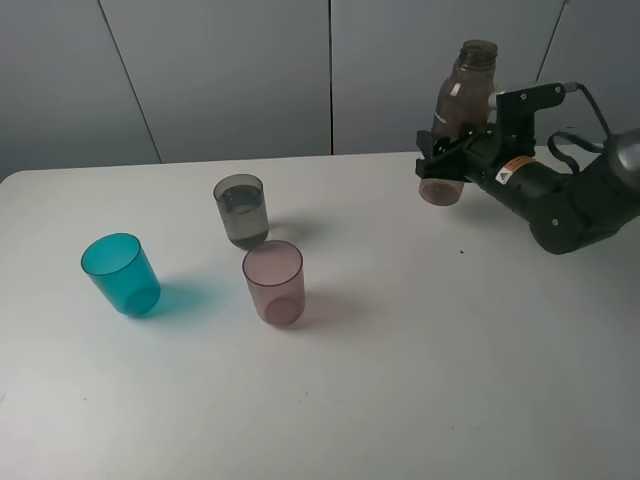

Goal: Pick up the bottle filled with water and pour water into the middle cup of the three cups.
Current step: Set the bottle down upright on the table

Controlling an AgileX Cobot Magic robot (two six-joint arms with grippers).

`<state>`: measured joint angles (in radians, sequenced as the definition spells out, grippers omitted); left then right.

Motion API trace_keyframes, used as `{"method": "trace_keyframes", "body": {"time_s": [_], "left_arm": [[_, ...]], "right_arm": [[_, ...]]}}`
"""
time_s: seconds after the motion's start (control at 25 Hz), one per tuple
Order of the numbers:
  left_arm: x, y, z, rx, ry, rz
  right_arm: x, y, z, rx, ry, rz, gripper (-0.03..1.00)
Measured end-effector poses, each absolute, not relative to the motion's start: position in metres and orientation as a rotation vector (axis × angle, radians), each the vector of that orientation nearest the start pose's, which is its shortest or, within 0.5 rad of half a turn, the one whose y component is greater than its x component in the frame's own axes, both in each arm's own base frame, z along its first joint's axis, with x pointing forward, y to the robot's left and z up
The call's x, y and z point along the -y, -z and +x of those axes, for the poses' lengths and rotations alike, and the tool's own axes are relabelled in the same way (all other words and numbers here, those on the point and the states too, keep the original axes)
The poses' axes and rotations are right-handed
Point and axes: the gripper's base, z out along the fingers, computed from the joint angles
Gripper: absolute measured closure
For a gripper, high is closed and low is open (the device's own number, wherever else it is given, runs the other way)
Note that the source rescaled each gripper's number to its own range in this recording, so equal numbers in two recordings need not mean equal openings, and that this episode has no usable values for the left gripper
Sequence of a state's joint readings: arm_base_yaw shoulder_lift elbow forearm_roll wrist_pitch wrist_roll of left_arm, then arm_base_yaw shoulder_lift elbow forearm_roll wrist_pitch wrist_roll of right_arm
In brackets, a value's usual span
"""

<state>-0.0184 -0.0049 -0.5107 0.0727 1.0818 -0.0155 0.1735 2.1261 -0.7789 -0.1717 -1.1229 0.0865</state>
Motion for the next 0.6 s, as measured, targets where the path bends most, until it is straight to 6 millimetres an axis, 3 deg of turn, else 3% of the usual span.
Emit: {"method": "trace_keyframes", "body": {"time_s": [0.28,0.6], "left_arm": [[-0.006,-0.279,-0.008,-2.048,-0.066,-0.002],[-0.006,-0.279,-0.008,-2.048,-0.065,-0.004]], "right_arm": [[-0.074,-0.065,0.359,-1.744,-0.258,-0.205,0.97],[-0.074,-0.059,0.359,-1.738,-0.245,-0.220,0.97]]}}
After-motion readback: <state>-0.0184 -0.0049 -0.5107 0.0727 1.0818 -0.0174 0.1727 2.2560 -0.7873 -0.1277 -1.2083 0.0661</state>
